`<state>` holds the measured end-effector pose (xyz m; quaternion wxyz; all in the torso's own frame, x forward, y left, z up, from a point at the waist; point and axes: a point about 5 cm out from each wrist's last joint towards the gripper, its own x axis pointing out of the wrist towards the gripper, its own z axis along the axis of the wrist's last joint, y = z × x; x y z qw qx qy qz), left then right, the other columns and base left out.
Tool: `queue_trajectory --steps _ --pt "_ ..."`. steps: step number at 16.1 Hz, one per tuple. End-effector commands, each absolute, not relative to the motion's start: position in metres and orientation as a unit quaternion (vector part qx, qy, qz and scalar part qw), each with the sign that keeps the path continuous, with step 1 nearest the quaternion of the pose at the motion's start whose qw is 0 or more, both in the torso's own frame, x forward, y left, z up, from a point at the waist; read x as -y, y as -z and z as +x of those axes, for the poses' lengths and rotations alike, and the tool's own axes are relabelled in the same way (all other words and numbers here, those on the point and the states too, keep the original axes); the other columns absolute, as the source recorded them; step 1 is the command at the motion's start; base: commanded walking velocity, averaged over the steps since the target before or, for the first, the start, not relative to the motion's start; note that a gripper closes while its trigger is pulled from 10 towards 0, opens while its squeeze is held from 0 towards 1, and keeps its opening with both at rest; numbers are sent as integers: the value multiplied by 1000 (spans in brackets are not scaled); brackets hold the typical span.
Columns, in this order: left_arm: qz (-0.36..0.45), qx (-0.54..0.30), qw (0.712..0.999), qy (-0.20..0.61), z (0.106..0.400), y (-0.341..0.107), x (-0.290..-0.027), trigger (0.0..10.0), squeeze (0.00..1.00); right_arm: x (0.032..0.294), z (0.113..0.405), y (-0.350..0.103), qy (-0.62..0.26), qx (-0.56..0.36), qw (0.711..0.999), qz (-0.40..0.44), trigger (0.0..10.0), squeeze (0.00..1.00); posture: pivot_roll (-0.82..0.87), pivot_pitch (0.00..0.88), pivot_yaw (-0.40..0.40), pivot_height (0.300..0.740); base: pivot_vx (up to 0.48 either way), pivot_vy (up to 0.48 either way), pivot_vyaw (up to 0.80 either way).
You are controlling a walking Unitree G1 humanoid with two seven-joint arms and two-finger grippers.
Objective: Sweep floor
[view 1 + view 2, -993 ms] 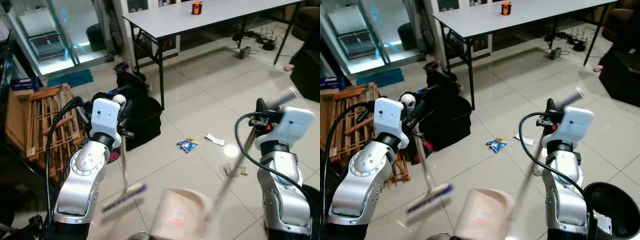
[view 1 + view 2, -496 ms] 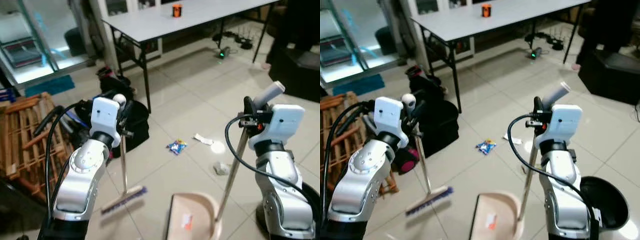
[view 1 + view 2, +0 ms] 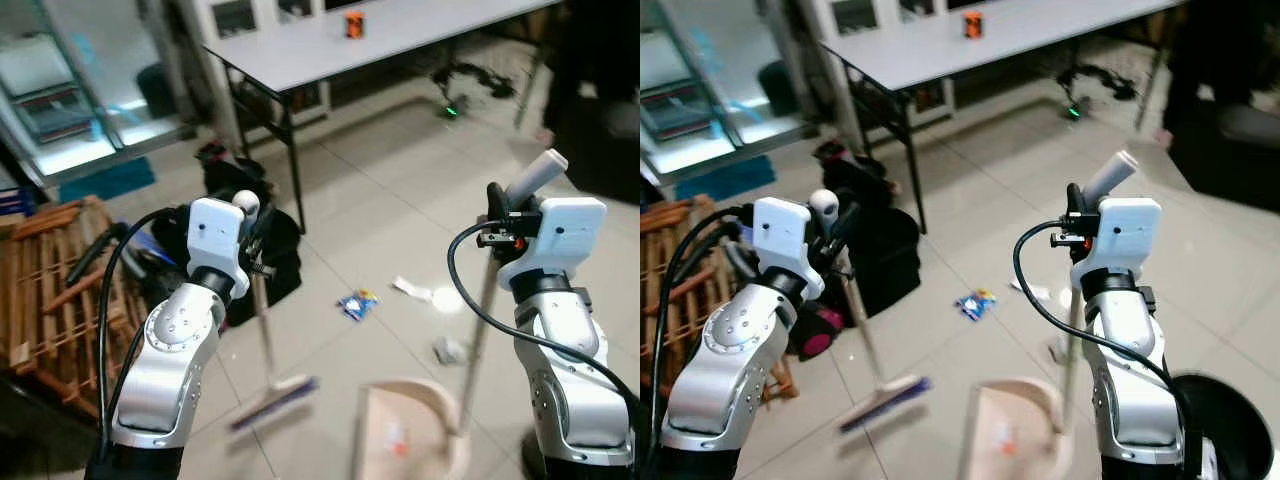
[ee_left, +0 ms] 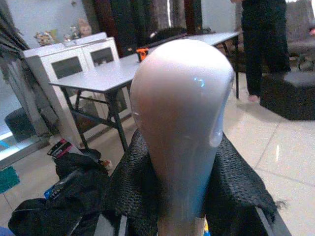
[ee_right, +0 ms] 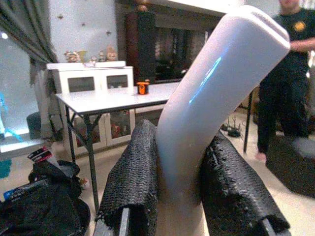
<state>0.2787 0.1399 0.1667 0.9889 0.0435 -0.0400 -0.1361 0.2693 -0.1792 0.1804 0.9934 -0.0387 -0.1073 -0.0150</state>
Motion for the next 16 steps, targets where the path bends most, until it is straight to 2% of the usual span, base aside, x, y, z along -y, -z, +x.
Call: queue_trajectory --steps 1,10,14,16 --pt "67 56 989 121 280 -175 -150 10000 0 166 272 -188 -7 126 992 -21 10000 0 -20 0 65 740 390 0 0" --pt "68 58 988 124 283 -175 -151 10000 0 166 273 -194 4 152 988 -21 10000 0 -24 0 64 740 390 0 0" --pt "66 55 990 114 279 -170 -153 10000 0 163 277 -194 -12 150 988 -30 10000 0 -18 0 44 740 390 0 0" --pt "69 50 991 103 273 -167 -158 10000 0 161 280 -194 -22 150 988 -30 10000 0 12 0 7 740 390 0 0"
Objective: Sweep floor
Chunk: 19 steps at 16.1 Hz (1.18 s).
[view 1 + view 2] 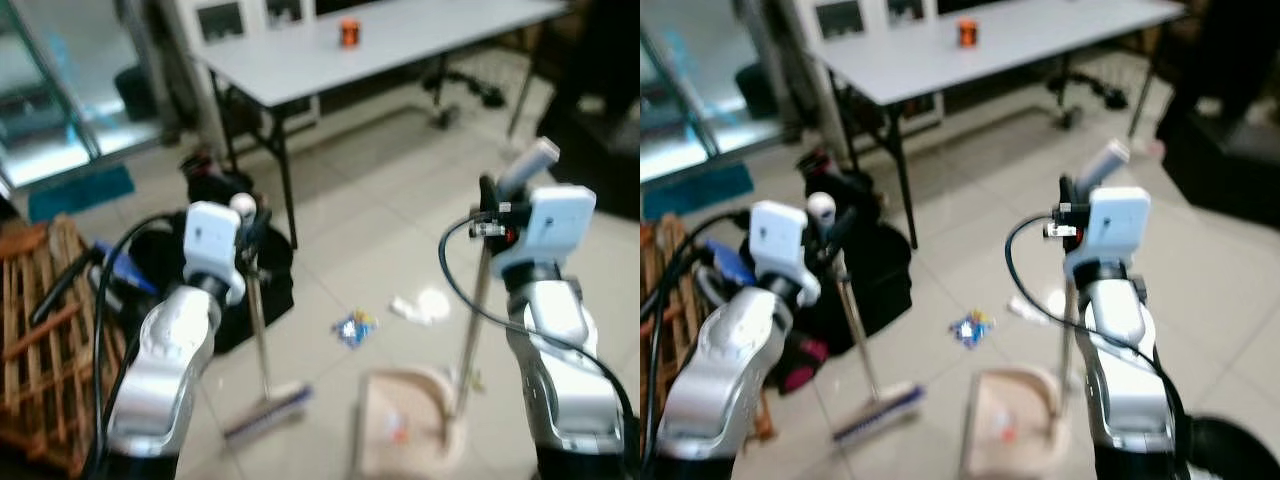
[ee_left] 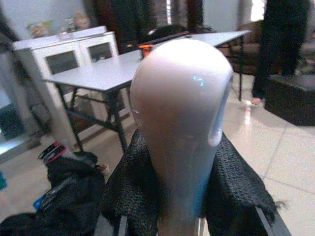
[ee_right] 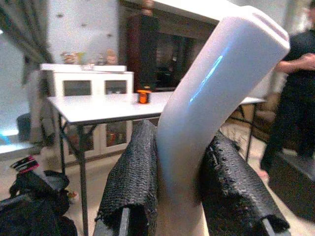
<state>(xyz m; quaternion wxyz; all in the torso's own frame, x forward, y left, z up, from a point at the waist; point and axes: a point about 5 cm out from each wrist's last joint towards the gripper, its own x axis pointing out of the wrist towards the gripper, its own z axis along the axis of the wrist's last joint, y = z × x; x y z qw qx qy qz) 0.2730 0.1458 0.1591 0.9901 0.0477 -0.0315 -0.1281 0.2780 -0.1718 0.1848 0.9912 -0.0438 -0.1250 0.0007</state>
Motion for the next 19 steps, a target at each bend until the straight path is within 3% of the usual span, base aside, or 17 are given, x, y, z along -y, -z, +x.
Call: queue_trajectory --steps 1,5,9,15,19 --pt "74 51 991 96 270 -167 -159 10000 0 159 282 -193 -29 147 988 -27 10000 0 36 0 -17 740 390 0 0" --pt "90 58 991 86 256 -174 -159 10000 0 151 290 -185 -51 133 990 -13 10000 0 127 0 -64 740 394 0 0" --pt "107 68 989 79 247 -188 -157 10000 0 153 292 -178 -51 124 991 -5 10000 0 207 0 -49 740 393 0 0" --pt "69 45 993 82 267 -170 -158 10000 0 174 284 -183 23 139 990 10 10000 0 46 17 33 740 401 0 -416" --pt "71 55 991 100 278 -174 -152 10000 0 177 280 -187 30 147 989 8 10000 0 33 29 36 740 405 0 -348"
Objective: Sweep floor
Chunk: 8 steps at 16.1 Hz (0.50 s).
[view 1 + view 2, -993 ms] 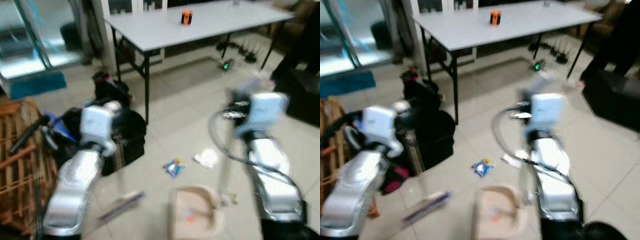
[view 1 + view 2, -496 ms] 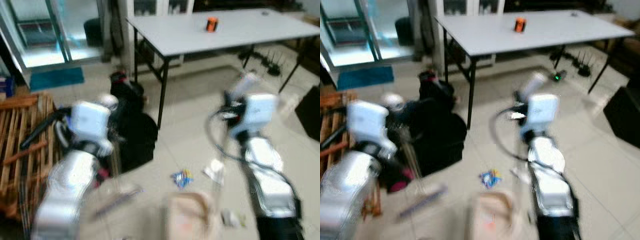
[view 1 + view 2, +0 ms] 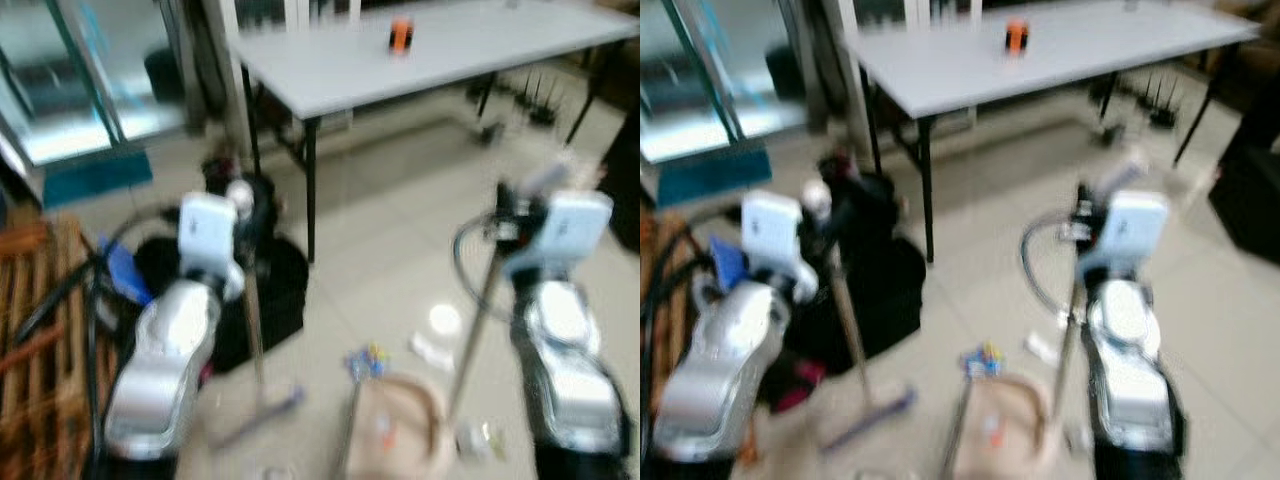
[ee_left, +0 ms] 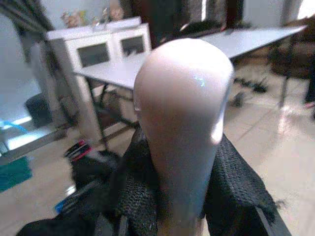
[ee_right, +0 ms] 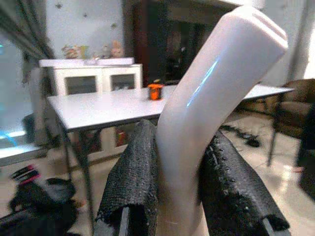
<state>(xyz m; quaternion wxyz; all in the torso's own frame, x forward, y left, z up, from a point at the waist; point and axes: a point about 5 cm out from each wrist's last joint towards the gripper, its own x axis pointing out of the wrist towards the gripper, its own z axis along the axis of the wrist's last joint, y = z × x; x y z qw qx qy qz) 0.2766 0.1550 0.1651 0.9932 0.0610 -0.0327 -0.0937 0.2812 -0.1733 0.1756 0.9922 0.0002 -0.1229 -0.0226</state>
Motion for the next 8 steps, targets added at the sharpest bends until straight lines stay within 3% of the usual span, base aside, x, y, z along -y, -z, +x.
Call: queue_trajectory --steps 1,4,8 --pt "67 62 991 98 281 -175 -152 10000 0 177 280 -186 29 146 989 6 10000 0 34 31 29 740 401 0 0" --pt "65 72 991 93 285 -178 -153 10000 0 175 282 -185 25 139 990 6 10000 0 37 32 23 740 405 0 0" --pt "61 78 991 94 286 -177 -149 10000 0 175 284 -184 24 134 991 6 10000 0 33 31 20 740 407 0 -800"
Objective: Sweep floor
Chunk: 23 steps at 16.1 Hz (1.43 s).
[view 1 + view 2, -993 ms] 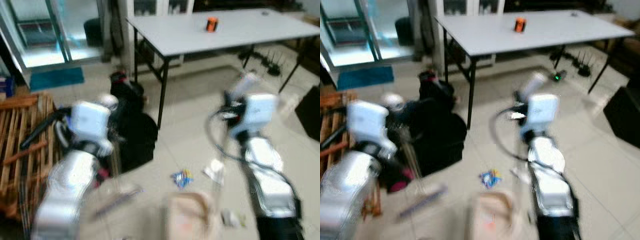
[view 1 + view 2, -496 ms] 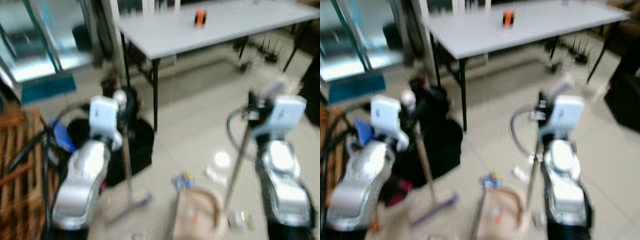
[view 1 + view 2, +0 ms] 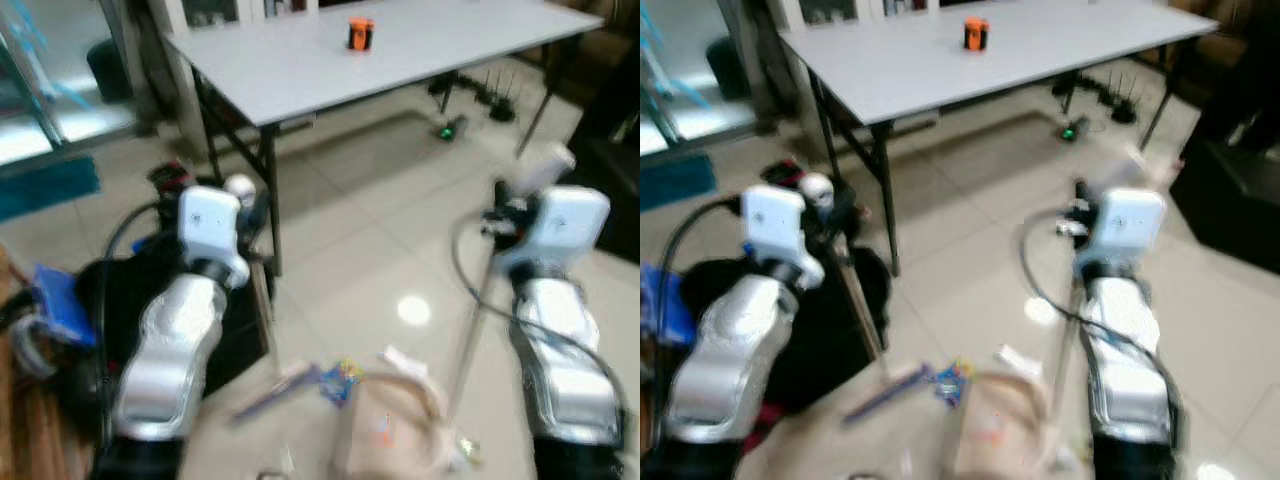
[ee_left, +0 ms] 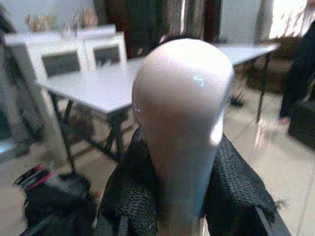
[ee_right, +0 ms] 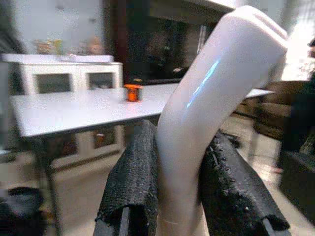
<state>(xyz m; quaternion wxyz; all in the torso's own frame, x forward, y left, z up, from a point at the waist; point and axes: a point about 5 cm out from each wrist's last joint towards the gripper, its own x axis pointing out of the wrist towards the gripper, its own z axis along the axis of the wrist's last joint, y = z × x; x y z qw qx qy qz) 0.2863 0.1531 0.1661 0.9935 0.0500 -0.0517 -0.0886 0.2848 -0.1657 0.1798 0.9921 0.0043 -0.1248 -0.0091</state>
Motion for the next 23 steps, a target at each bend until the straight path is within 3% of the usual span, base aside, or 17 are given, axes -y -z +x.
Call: queue_trajectory --steps 1,4,11,18,23 --pt "61 80 990 94 288 -177 -148 10000 0 175 283 -185 23 134 991 4 10000 0 29 30 21 740 405 0 0" --pt "58 81 990 98 291 -175 -144 10000 0 177 282 -185 26 134 991 -2 10000 0 23 30 23 740 409 0 0" --pt "57 80 989 107 292 -174 -142 10000 0 176 280 -178 26 117 993 4 10000 0 28 40 26 740 402 0 -529" --pt "75 82 986 122 307 -169 -135 10000 0 167 283 -160 24 99 995 8 10000 0 23 84 83 740 0 0 0" --pt "28 115 987 106 329 -164 -121 10000 0 167 291 -152 35 114 993 -23 10000 0 18 169 114 740 0 0 0"
